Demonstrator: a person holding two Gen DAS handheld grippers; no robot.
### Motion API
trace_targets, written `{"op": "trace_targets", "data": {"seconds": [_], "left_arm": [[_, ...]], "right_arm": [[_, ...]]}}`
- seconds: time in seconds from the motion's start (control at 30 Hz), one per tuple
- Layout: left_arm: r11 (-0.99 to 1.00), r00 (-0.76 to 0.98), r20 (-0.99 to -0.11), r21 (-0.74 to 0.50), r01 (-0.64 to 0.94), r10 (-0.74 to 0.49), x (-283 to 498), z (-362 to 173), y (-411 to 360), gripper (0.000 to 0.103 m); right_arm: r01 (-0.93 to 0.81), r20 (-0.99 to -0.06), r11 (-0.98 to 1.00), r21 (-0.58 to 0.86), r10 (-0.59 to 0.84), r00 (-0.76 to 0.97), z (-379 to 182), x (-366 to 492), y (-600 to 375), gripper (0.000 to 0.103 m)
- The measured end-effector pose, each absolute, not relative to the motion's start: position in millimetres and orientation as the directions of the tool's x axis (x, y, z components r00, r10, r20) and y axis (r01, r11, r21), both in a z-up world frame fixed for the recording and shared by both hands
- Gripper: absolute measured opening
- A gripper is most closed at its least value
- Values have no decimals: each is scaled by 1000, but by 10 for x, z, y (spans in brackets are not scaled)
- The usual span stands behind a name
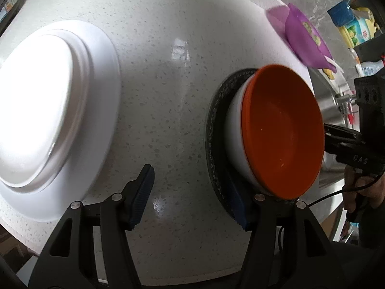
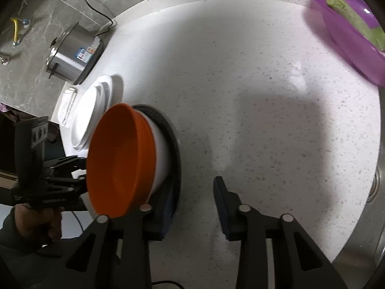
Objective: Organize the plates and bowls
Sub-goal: 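Grip the nested bowl stack rim with the left gripper while the right gripper grips it, then carry the bowl stack with both grippers and lower it onto the plate stack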
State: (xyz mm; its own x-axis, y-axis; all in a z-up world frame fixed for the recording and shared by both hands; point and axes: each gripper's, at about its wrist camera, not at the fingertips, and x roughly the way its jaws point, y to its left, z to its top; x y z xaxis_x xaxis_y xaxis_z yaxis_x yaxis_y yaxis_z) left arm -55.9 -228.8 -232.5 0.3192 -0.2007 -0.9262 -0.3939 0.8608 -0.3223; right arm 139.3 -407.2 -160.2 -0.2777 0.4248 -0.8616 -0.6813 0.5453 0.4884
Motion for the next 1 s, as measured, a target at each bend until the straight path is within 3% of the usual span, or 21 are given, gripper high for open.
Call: {"op": "trace_targets", "data": {"seconds": [0.07, 0.13, 0.2, 0.27, 1.0], "left_arm": [[864, 328, -922, -330, -381, -207, -543, -2332, -2310, 52], [863, 353, -908, -354, -360, -225, -529, -2310, -2331, 35], [874, 370, -902, -352, -336, -221, -495, -2262, -2383, 12], [898, 363, -914, -305, -319, -181, -441, -2227, -2446, 12], [906, 393, -903, -303, -297, -173, -456, -2068, -2435, 10]], "right_arm": [[-674, -846, 529, 515, 440, -302, -1599, 1389, -4069, 19], [-679, -841, 514, 524, 439, -316, -1581, 1363, -4039, 13], [-682, -842, 511, 523, 434, -321, -1573, 1344, -4021, 13], [-677, -841, 514, 526, 435, -323, -1577, 1334, -4010, 13], [-650, -862, 581, 490, 433, -263, -1494, 1277, -4069, 12]]}}
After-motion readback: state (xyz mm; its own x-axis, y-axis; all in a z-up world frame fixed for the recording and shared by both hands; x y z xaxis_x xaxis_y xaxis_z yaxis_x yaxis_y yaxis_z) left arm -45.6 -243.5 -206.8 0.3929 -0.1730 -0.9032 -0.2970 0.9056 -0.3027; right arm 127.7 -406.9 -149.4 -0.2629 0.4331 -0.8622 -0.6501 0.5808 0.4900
